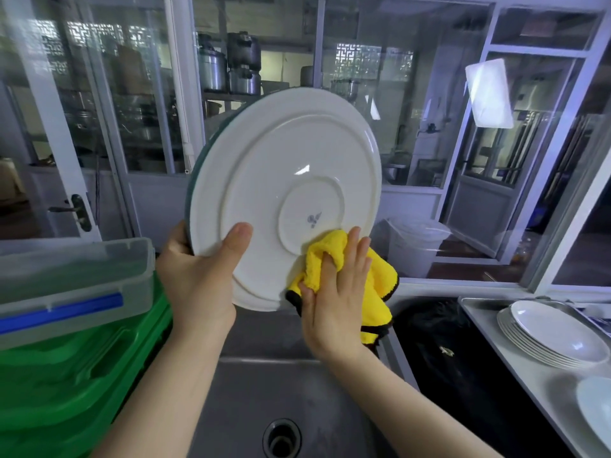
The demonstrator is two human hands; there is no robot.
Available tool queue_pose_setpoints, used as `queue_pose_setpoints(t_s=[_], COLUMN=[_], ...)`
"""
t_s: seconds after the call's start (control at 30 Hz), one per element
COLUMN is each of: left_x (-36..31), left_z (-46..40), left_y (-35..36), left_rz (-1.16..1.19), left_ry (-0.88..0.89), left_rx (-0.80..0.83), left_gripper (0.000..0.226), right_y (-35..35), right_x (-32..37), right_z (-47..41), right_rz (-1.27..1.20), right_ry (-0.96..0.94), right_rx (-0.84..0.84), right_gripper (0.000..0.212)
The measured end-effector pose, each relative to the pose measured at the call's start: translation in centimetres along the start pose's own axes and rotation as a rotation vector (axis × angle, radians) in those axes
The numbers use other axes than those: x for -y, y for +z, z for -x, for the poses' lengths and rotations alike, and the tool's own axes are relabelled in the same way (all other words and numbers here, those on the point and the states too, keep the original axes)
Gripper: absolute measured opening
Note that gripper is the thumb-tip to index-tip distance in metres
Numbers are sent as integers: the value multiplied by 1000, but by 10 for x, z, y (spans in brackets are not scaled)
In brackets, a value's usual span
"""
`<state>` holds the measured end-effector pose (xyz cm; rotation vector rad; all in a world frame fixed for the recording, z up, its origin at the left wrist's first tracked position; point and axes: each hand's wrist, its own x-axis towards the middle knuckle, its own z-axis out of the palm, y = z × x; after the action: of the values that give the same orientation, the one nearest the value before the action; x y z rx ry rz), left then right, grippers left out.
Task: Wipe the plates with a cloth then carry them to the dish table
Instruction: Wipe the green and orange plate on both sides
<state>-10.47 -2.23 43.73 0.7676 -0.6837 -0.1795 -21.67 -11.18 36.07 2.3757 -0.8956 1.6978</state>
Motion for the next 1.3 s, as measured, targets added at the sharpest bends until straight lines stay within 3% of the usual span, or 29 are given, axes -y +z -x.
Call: queue_pose_setpoints(t_s=[0.1, 0.27, 0.33, 0.4, 0.47, 0.5, 0.6, 0.63, 0.67, 0.8, 0.87, 0.93, 1.0, 1.07, 1.2, 1.3], left_x=[3, 6, 9, 12, 16, 18, 26, 29, 30, 33, 33, 33, 33, 33, 32, 30], left_z=[4, 10, 11, 10, 10, 10, 17, 21, 24, 32, 34, 35, 36, 36, 37, 38], left_y=[-3, -5, -5, -8, -12, -13, -14, -14, -14, -15, -17, -20, -20, -19, -18, -18], left_rz=[-27, -87, -83, -86, -89, -93, -151, -174, -195, -247, -265, -308, -320, -318, -286, -291], left_ry=[-10, -38, -50, -65, -96, -117, -177, -189, -195, -198, -192, -199, -218, -243, -265, -256], left_rx=[19, 16, -7, -24, -29, -31, -16, -7, 2, 31, 38, 34, 32, 20, -14, 12], left_gripper=[38, 27, 28, 28, 27, 26, 24, 25, 25, 32, 34, 34, 33, 30, 24, 27], right_y=[-5, -13, -11, -8, -11, -14, -19, -19, -16, -10, -15, -18, -21, -21, -18, -25], right_x=[1, 1, 4, 3, -6, -9, -4, 2, 8, 14, 0, -13, -19, -16, -2, -5], right_z=[-8, -48, -33, -6, -2, -10, -45, -48, -43, -11, -19, -29, -37, -33, -2, -2], right_rz=[51, -58, 19, 81, 39, -7, -109, -89, -47, -23, -42, 2, 19, 5, -1, -1], right_ry=[-93, 232, 74, -252, -373, -301, 175, 239, 189, -363, -408, -237, 71, 174, -191, -240], right_rx=[20, -73, -28, 78, 150, 140, 39, 30, 35, 118, 139, 101, 55, 50, 126, 136], right_gripper=[46, 62, 51, 33, 25, 30, 46, 48, 47, 25, 26, 34, 40, 41, 34, 28])
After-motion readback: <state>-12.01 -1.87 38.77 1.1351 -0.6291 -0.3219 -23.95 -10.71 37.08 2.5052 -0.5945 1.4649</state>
